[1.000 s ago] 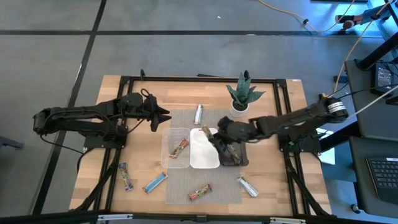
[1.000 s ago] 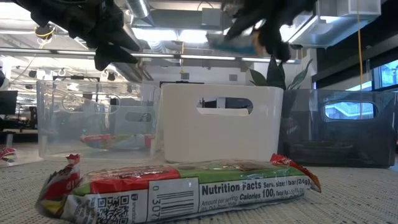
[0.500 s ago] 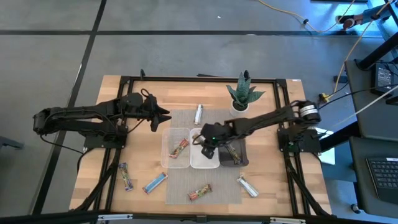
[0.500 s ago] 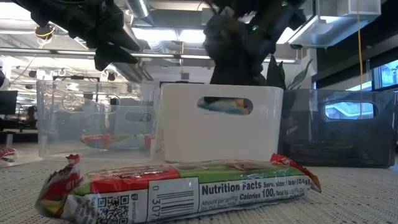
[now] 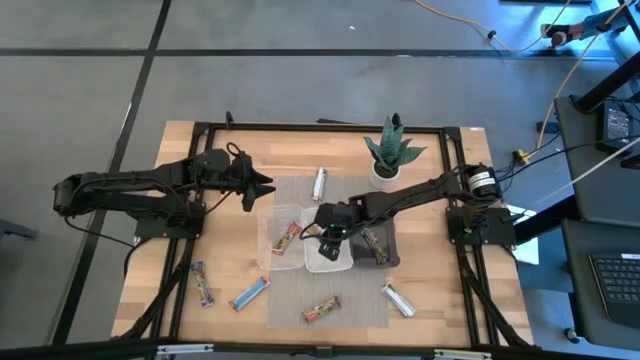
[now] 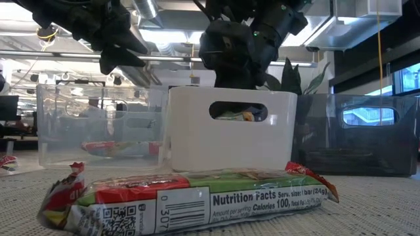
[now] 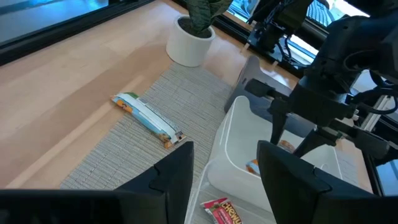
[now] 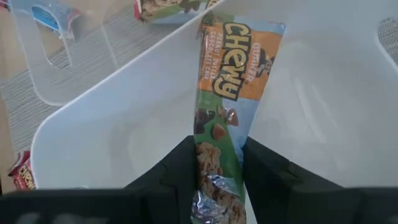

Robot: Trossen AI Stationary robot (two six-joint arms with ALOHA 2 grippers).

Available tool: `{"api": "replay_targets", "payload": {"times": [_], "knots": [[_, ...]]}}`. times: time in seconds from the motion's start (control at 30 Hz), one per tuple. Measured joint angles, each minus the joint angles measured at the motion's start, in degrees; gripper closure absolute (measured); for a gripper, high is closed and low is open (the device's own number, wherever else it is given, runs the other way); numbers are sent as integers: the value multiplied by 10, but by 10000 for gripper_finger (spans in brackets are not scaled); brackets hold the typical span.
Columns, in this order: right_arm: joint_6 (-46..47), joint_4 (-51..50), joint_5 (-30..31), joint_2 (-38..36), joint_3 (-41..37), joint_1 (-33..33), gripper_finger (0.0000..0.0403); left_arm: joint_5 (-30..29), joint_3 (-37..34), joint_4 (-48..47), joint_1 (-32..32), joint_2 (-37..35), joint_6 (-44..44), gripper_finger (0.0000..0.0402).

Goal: Pick and place Granola Bars by type
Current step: Put the bottom right yellow granola bar into the white bin, then adjust the transparent bin

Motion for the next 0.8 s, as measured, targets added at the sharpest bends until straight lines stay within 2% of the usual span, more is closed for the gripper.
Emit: {"api": "replay_targets", "payload": {"times": [0.23, 0.5, 0.6, 0.8], "knots": [[4, -5, -24, 0, 0, 0, 269, 0, 0, 0, 0, 0, -20, 233], [49, -69, -15, -6, 4, 0, 210, 15, 0, -19, 0, 0, -28, 232], [62, -154, -2, -10, 32, 0, 196, 14, 0, -65, 0, 0, -18, 233], [65, -295, 86, -39, 113, 30, 190, 12, 0, -227, -1, -1, -18, 235]]}}
